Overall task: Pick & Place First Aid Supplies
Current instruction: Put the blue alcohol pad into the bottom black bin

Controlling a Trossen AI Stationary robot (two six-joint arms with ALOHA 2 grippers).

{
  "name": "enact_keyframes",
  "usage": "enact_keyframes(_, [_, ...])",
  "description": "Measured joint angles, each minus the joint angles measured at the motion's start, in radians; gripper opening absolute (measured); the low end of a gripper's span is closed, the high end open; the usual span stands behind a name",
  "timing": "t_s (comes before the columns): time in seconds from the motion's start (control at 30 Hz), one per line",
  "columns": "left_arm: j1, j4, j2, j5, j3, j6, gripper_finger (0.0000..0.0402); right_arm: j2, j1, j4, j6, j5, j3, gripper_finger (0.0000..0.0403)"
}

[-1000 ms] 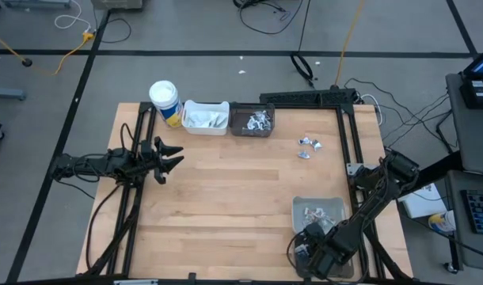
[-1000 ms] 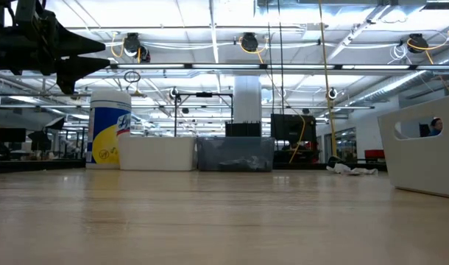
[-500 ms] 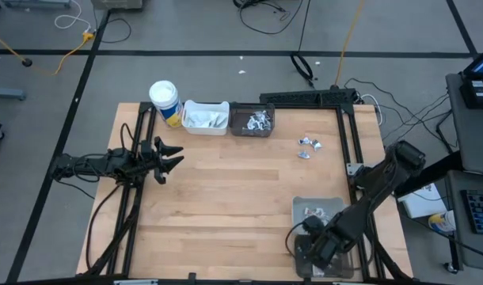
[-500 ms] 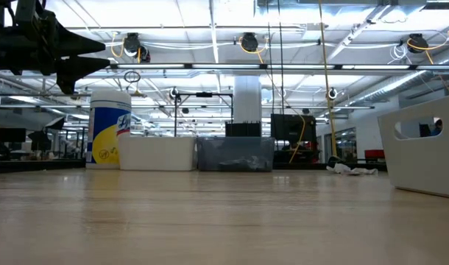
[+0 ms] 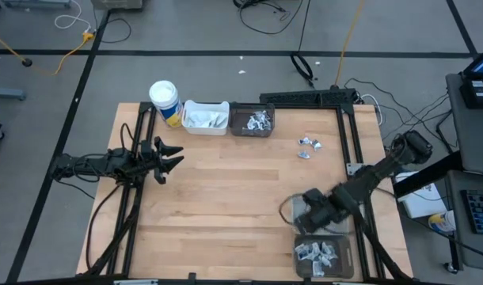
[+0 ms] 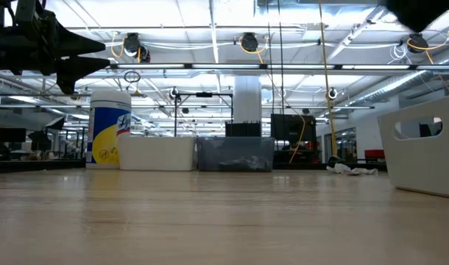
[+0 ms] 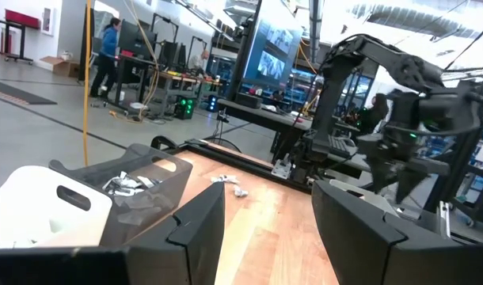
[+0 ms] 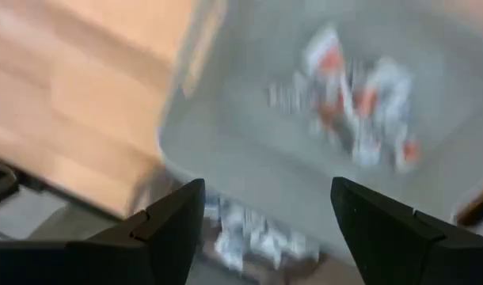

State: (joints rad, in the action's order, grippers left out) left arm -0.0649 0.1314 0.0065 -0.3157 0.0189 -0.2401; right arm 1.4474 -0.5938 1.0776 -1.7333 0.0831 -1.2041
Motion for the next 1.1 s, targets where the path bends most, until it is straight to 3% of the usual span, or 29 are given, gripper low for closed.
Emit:
enact_keyframes(0.57, [0.000,0.000,0.000,0.000,0.000,0.000,0.0196,-0.058,0.681,0.120,0.692,-0.003,0.000,0.0267])
enact_keyframes(0.77, [0.000,0.000,0.000,0.000,0.000,0.000,0.0196,-0.058,0.905,0.120,0.860,-0.001,0.000,0.0267])
enact_keyframes(0.97, [0.000,0.000,0.000,0.000,0.000,0.000,0.0196,-0.054,1.066,0.103,0.981,-0.001,0.001,0.0267])
enact_keyframes(1.1, [0.000,0.000,0.000,0.000,0.000,0.000,0.0196,0.002,1.106,0.047,1.009,0.001,0.041,0.0267])
